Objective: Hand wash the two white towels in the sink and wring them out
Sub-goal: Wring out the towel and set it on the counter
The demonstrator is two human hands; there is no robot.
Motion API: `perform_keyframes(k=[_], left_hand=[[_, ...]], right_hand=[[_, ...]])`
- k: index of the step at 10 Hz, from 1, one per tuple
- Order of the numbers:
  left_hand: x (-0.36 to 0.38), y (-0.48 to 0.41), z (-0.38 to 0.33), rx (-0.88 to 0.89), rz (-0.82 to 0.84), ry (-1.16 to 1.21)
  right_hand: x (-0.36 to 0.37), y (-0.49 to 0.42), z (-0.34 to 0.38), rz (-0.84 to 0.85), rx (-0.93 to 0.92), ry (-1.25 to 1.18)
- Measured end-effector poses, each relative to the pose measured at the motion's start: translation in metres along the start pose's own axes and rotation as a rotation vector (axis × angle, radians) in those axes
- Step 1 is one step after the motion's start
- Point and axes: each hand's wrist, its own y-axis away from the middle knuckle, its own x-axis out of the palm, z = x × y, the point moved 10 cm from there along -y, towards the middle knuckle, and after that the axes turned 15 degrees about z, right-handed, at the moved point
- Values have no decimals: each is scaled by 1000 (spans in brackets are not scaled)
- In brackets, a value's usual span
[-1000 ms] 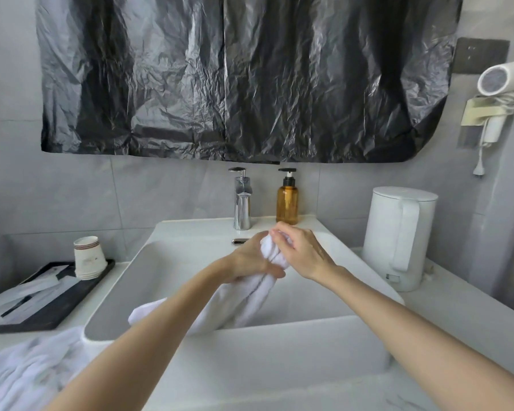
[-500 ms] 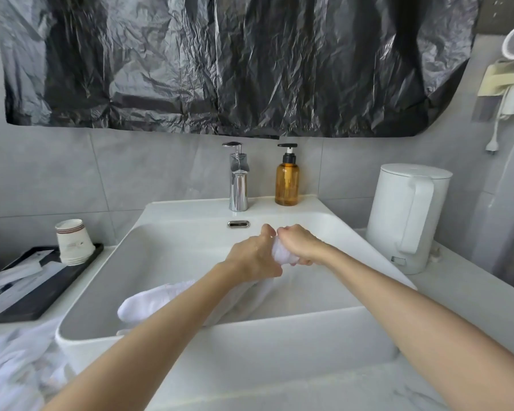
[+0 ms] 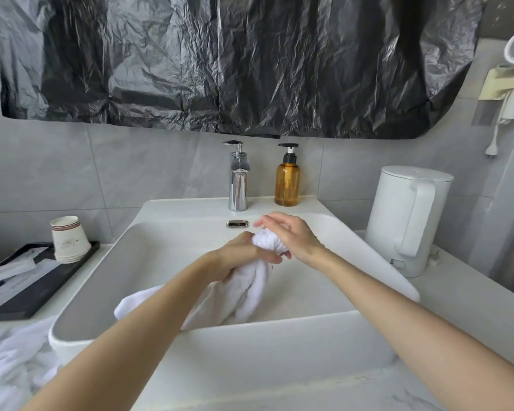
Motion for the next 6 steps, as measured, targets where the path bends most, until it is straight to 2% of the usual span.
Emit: perform_keyframes(k=[1,2,3,4,5,6], left_hand=[[7,1,2,-27,-5,-40],[14,-2,-11,70,-70,-181],[20,-3,-18,122,-97,-305],[21,-4,-21,137,-99,-381],[15,-1,-22,144,-84,-171],[9,4,-39,205,-202,-538]], right_hand=[[-6,7,9,-101,-58,310],[-12,8,10,-148,62,478],[-11,6,1,-150,253,515],[-9,4,-21,-101,427,380],[4,9,-46,49,594,180],[11,14,-60,139,639,60]])
